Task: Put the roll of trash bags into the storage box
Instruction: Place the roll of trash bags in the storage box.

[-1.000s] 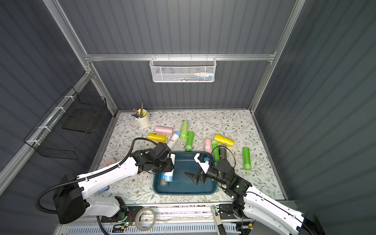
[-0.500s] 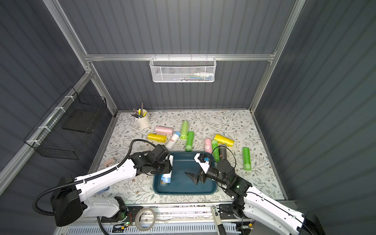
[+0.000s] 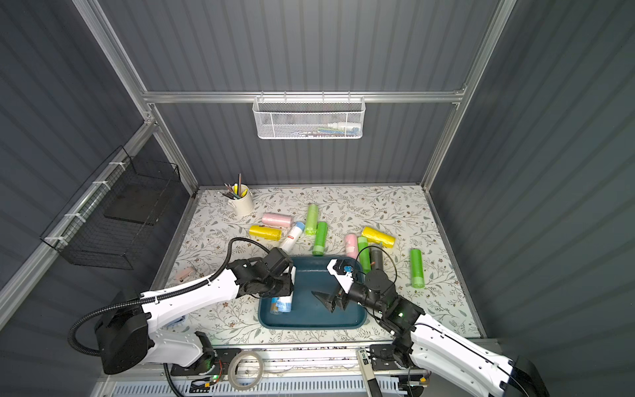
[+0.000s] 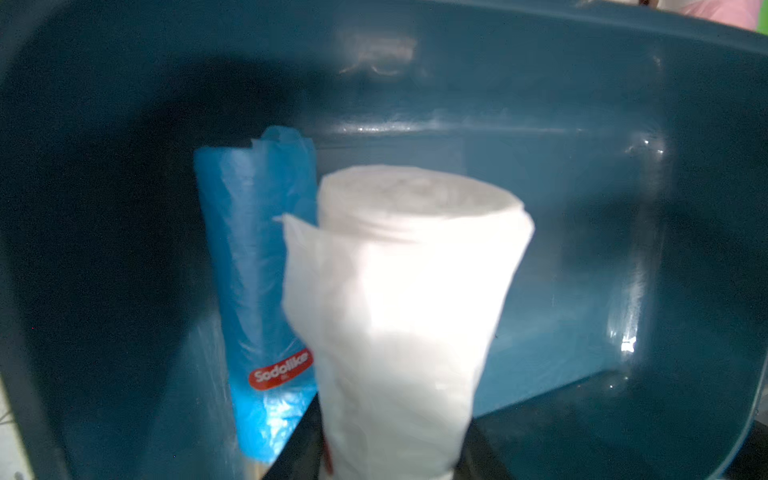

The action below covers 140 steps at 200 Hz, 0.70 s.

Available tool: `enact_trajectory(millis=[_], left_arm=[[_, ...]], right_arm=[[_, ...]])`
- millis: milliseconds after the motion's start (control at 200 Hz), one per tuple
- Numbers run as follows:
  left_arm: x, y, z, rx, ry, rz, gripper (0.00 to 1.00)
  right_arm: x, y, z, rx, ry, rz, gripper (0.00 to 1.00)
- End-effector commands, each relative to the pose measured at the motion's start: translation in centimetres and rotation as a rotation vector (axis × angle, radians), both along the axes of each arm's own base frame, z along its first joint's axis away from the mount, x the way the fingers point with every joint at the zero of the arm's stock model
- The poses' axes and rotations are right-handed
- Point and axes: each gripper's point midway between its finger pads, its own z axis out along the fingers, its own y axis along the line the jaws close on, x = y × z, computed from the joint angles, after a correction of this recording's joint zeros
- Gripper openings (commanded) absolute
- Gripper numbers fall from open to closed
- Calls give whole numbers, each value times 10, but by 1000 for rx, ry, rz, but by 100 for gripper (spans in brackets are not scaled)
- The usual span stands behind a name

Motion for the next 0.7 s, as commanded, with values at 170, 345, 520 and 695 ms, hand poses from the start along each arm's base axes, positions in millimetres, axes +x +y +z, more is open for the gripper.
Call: enact_trajectory(millis=[170, 345, 520, 695], left_arm=[[2, -9, -3, -1, -6, 12, 39], [3, -7, -10, 32, 1, 7, 39], [3, -3, -19, 74, 10, 10, 40], [7, -3, -24, 105, 5, 3, 40]], right_arm=[[-3, 0, 2, 13, -5, 11, 99], [-3, 1, 2, 14, -5, 14, 99], [-2, 1, 2, 12, -5, 10, 99], [-3, 0, 3, 14, -6, 10, 99]])
